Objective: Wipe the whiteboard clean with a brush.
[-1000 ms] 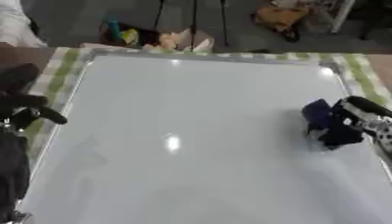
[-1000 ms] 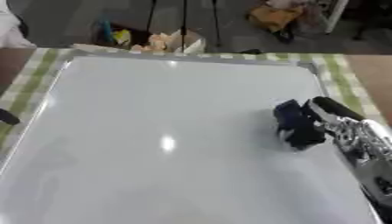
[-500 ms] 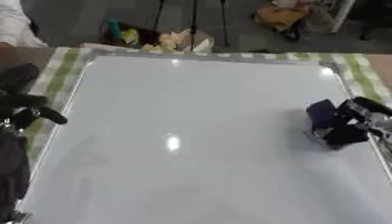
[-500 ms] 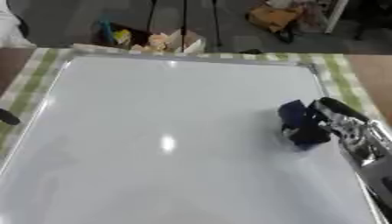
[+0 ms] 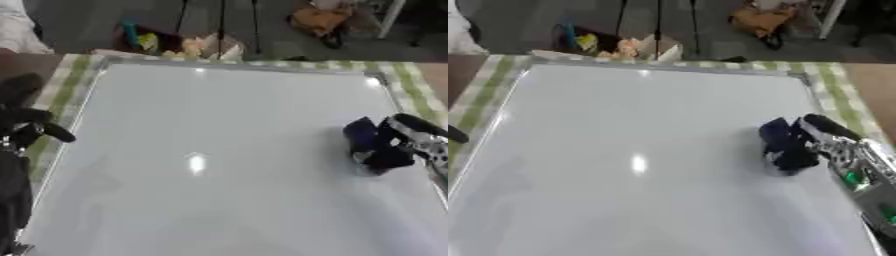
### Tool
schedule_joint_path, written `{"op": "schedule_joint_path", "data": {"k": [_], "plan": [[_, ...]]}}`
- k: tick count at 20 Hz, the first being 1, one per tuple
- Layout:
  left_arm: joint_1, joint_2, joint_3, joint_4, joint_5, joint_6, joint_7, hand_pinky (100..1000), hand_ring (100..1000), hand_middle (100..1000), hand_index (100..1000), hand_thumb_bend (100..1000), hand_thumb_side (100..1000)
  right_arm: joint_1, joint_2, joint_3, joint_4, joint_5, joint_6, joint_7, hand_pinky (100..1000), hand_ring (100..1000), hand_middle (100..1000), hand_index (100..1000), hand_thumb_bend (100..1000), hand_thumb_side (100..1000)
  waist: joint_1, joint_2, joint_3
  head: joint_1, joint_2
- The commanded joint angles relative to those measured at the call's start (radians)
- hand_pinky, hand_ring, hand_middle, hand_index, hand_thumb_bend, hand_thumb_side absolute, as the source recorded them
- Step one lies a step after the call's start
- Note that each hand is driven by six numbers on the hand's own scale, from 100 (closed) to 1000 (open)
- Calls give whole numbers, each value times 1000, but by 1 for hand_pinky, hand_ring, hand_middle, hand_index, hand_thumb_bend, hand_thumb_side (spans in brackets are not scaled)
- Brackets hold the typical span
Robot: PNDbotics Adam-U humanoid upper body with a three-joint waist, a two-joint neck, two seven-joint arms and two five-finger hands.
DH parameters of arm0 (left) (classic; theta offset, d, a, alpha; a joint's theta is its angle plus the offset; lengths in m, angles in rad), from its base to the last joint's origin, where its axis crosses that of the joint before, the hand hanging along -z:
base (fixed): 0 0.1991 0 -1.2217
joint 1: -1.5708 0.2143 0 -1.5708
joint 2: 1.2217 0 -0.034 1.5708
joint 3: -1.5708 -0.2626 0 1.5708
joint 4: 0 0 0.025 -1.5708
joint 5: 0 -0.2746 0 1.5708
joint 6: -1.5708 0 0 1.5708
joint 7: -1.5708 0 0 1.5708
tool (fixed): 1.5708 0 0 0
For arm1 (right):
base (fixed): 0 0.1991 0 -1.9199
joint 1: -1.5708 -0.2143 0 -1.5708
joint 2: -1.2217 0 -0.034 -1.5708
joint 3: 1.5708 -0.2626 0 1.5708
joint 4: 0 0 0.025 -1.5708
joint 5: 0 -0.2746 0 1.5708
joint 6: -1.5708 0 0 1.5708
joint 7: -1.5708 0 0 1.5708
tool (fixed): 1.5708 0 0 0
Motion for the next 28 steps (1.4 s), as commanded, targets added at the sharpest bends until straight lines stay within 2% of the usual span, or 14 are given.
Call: {"op": "schedule_joint_path", "data": {"k": [1, 10, 15, 28], "plan": [[-12, 7, -1, -18, 3, -2, -4, 456, 904, 793, 616, 100, 974, -2, -7, 22, 8, -1, 69, 95, 593, 727, 555, 233, 100, 287, 1, -20, 6, -3, -6], [-14, 6, -2, -18, 4, -3, -5, 458, 903, 792, 617, 100, 973, -3, -20, 55, 15, -9, 58, 129, 596, 733, 556, 235, 100, 281, -2, -26, 13, -8, -3], [-13, 8, -2, -18, 5, -3, -6, 458, 902, 792, 618, 100, 972, -13, -38, 68, 19, -58, 53, 158, 588, 725, 544, 234, 100, 272, -3, -31, 14, -9, -2], [-13, 7, -4, -18, 7, -2, -7, 458, 902, 792, 619, 100, 972, 1, -88, 113, -122, -76, 37, 221, 590, 726, 541, 234, 100, 281, -6, -33, 8, -13, -2]]}}
